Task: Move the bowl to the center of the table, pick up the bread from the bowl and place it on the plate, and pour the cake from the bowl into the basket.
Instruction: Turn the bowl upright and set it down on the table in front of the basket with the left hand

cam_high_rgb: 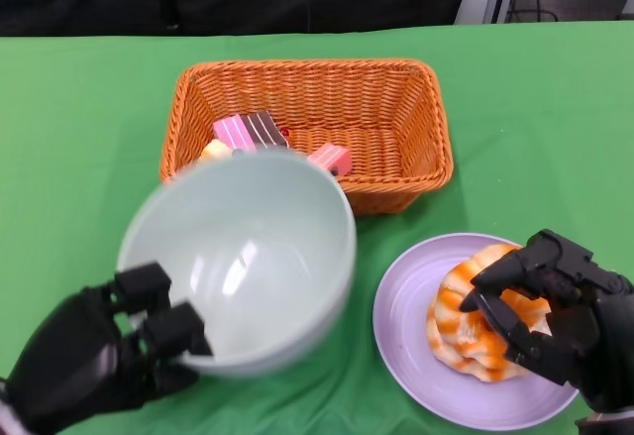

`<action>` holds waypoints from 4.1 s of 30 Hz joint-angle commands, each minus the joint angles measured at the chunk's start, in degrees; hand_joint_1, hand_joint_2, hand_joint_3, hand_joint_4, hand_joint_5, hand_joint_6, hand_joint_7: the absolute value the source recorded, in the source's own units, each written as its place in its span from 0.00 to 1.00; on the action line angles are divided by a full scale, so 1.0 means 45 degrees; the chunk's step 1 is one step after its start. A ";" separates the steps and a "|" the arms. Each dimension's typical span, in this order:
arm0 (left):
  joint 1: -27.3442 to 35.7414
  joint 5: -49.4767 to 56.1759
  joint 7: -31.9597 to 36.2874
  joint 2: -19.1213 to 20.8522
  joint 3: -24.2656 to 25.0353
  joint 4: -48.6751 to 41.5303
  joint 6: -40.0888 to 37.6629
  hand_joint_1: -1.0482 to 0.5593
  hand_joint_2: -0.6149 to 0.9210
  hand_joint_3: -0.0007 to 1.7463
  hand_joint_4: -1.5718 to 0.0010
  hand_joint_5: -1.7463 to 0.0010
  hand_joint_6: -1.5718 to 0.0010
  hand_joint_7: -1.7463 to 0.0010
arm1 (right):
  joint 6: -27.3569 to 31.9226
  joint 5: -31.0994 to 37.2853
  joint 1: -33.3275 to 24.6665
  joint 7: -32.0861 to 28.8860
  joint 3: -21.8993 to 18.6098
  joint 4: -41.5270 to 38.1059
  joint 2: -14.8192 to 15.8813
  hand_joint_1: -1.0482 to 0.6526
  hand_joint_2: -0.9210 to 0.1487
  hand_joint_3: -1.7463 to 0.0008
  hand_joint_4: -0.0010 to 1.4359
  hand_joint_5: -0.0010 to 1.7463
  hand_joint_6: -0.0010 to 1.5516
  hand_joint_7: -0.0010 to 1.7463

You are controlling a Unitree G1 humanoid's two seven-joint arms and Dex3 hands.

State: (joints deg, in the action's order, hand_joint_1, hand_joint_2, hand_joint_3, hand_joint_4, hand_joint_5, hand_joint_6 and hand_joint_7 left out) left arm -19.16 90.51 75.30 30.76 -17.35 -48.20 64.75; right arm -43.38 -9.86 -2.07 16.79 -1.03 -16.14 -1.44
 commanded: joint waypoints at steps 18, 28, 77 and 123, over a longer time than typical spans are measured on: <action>-0.2661 -0.2065 0.1251 0.0732 -0.6785 -0.2493 -0.3301 0.49 1.00 0.11 0.71 0.00 0.80 0.03 | 0.0063 0.0108 0.0054 -0.0373 -0.0280 0.0339 0.0128 0.53 0.17 0.70 0.53 0.71 0.45 0.64; -0.2757 -0.3315 0.0585 0.0501 -0.7316 -0.2555 -0.3293 0.46 1.00 0.07 0.63 0.27 0.48 0.69 | 0.0041 0.0201 -0.0002 -0.0449 -0.0238 0.0406 0.0104 0.53 0.18 0.69 0.53 0.71 0.45 0.64; -0.2914 -0.4398 -0.0265 0.1023 -0.7876 -0.2229 -0.3291 0.45 1.00 0.02 0.61 0.25 0.29 0.94 | -0.0096 0.0016 -0.0310 -0.0529 -0.0256 0.1002 -0.0089 0.56 0.18 0.66 0.54 0.72 0.45 0.65; -0.2678 -0.6084 -0.1441 0.1195 -0.6029 -0.1924 -0.0391 0.00 1.00 0.33 0.90 0.98 0.91 0.99 | -0.0180 0.0164 -0.0102 -0.0645 -0.0268 0.0485 -0.0145 0.56 0.21 0.63 0.53 0.73 0.45 0.66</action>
State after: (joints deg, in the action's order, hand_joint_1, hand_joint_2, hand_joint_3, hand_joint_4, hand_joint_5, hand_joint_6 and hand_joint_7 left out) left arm -30.32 64.31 66.07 36.17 -45.23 -55.77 60.26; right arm -43.50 -8.62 -2.98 14.09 -1.96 -13.87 -2.45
